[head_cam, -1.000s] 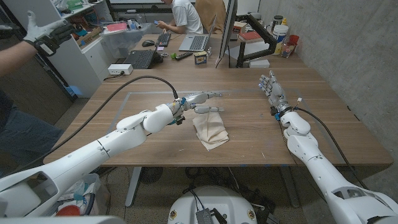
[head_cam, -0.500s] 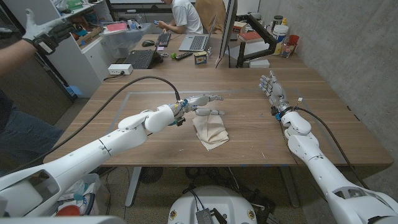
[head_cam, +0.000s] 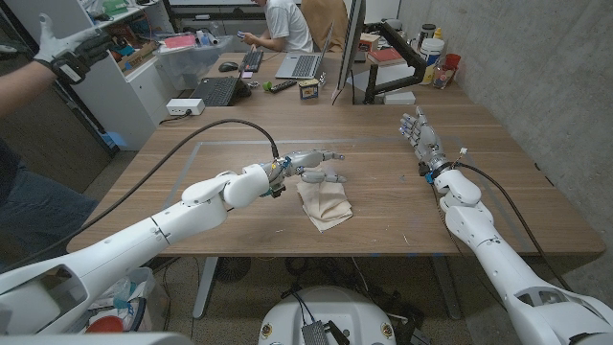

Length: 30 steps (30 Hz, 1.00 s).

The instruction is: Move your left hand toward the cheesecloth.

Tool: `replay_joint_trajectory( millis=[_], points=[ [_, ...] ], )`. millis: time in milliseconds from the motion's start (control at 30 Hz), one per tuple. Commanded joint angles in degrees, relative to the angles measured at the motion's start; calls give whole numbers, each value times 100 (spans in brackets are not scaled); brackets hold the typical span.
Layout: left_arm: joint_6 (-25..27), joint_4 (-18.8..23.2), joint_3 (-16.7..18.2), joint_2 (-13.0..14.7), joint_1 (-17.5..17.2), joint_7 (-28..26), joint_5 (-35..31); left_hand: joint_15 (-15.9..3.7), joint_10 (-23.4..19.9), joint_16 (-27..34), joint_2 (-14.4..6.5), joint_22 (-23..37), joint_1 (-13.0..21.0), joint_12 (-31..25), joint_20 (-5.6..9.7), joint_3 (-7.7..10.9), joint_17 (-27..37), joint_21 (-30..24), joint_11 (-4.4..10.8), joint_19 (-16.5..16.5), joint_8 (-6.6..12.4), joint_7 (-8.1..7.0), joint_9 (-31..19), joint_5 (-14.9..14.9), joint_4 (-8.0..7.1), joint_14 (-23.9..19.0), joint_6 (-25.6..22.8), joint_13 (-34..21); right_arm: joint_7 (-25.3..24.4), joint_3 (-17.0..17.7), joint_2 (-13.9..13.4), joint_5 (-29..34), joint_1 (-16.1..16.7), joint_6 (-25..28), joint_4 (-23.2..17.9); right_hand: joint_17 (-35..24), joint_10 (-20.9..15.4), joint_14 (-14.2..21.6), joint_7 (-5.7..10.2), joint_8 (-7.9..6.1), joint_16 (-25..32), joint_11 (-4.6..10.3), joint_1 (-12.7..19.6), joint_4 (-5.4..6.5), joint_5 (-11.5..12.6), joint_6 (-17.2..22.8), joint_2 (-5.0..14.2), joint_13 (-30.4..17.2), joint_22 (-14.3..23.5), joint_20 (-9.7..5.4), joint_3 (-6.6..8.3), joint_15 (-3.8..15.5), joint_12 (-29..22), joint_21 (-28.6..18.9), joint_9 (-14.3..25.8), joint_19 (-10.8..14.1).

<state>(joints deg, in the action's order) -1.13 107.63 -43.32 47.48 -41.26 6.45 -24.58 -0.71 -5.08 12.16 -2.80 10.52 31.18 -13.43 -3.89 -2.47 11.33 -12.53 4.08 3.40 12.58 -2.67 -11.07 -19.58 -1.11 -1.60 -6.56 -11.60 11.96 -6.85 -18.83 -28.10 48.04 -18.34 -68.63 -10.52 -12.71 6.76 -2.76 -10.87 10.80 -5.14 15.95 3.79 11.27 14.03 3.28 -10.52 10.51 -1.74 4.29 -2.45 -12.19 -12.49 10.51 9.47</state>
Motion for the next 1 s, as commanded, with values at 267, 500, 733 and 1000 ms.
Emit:
replay_joint_trajectory(
  millis=[267, 500, 733, 1000],
  points=[
    [199, 172, -16, 34, -87, 70, -60, -3, -64, 6, -7, 28, 66, -15, 3, -66, 21, -5, -1, -39, -8, -2, -8, 13, -2, -61, -59, -32, 96, 27, -32, -61, 0, -10, 24, -11, -41, 38, -6, -25, 3, -4, 33, -30, 19, 30, 55, -16, 20, 37, -7, 14, -15, 11, 20, 29],
    [212, 165, -30, 42, -90, 101, -56, -6, -70, 4, -9, 28, 70, -14, 2, -73, 22, -4, 4, -42, -8, 8, -9, 13, -3, -65, -67, -33, 100, 30, -17, -59, -7, -22, 62, -11, -37, 41, -2, -25, 3, 17, 33, -32, 20, 30, 57, -16, 20, 36, -8, 13, -13, 13, 20, 31],
    [202, 141, -41, 64, -88, 136, -47, -9, -74, 4, -13, 29, 74, -11, 2, -79, 23, -2, -11, -45, -9, 12, -9, 13, -4, -76, -76, -35, 106, 22, 14, -53, -39, -38, 111, -11, -46, 40, 1, -24, 2, 7, 32, -32, 20, 27, 59, -16, 20, 37, -11, 18, -16, 16, 20, 32],
    [181, 91, -57, 66, -41, 207, -35, -4, -77, 3, -16, 29, 76, -9, 3, -86, 24, -1, 15, -46, -4, 16, -10, 12, -5, -81, -99, -36, 119, 9, 54, -41, -74, -77, 162, -11, -46, 61, -2, -24, 10, 11, 30, -34, 20, 27, 63, -16, 21, 36, -14, 19, -15, 18, 20, 37]
  ],
)
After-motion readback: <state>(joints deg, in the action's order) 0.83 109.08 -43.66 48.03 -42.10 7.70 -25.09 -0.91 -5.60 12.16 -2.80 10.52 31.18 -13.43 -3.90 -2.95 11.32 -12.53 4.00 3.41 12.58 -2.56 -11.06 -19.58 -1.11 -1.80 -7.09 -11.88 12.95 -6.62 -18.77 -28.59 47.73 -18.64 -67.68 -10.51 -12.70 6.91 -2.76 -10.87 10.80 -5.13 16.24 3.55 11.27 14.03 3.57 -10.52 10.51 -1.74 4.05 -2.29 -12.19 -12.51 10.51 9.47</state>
